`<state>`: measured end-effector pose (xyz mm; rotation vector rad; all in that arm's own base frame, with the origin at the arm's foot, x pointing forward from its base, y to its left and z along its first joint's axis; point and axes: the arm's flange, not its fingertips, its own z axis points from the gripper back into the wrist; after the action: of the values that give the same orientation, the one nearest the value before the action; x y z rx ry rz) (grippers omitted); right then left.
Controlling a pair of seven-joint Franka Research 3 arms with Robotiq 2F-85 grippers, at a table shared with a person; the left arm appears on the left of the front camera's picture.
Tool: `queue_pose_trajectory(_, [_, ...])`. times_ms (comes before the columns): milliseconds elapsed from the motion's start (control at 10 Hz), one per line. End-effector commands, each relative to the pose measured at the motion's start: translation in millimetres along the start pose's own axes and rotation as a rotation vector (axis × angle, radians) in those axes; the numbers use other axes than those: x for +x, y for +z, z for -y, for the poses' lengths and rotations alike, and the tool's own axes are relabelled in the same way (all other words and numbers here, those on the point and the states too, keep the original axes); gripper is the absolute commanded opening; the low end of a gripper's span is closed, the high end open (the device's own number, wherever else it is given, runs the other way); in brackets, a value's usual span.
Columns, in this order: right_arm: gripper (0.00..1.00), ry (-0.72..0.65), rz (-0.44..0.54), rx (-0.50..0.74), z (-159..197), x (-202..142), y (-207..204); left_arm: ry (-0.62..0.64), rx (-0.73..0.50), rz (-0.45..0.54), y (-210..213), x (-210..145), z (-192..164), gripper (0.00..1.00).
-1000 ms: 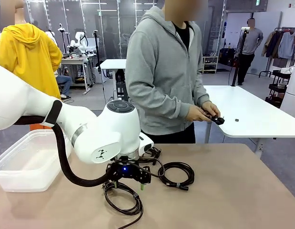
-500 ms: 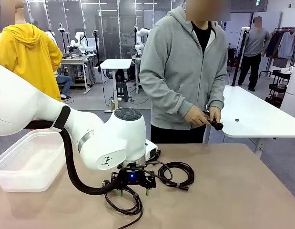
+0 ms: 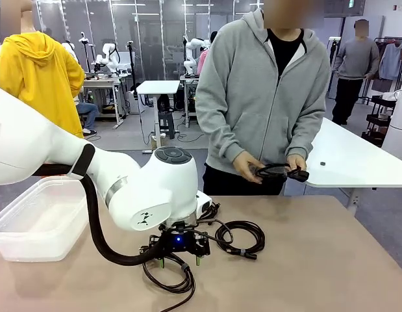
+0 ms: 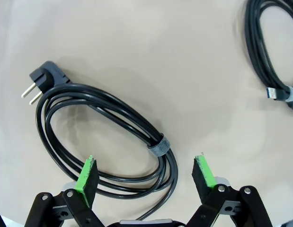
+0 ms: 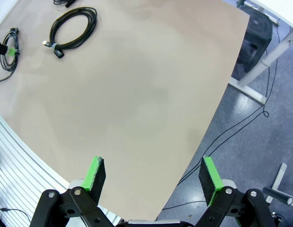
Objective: Organize and store the cables.
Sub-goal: Place the Power Cable into the Organizing box.
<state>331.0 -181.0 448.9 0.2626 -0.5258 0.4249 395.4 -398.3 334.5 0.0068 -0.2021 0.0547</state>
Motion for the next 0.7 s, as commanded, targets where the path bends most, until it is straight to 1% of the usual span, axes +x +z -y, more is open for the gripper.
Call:
queue_pose_trajectory(0, [1.00, -0.009, -0.008, 0.004, -0.7, 0.0, 0.9, 0.090, 0.041, -0.035, 0.2, 2.9, 12.9, 1.00])
queue_pose_trajectory(300, [1.00, -0.009, -0.008, 0.004, -0.7, 0.0, 0.9, 0.133, 0.066, -0.035, -10.9, 8.6, 22.2, 1.00])
queue_pose_trajectory(500, [1.00, -0.009, -0.008, 0.004, -0.7, 0.0, 0.9, 0.202, 0.023, -0.022, -19.6, 14.6, 25.8, 1.00])
queue_pose_trajectory(600, [1.00, -0.009, -0.008, 0.004, -0.7, 0.0, 0.9, 0.216, 0.023, -0.023, -23.9, 16.6, 26.3, 1.00])
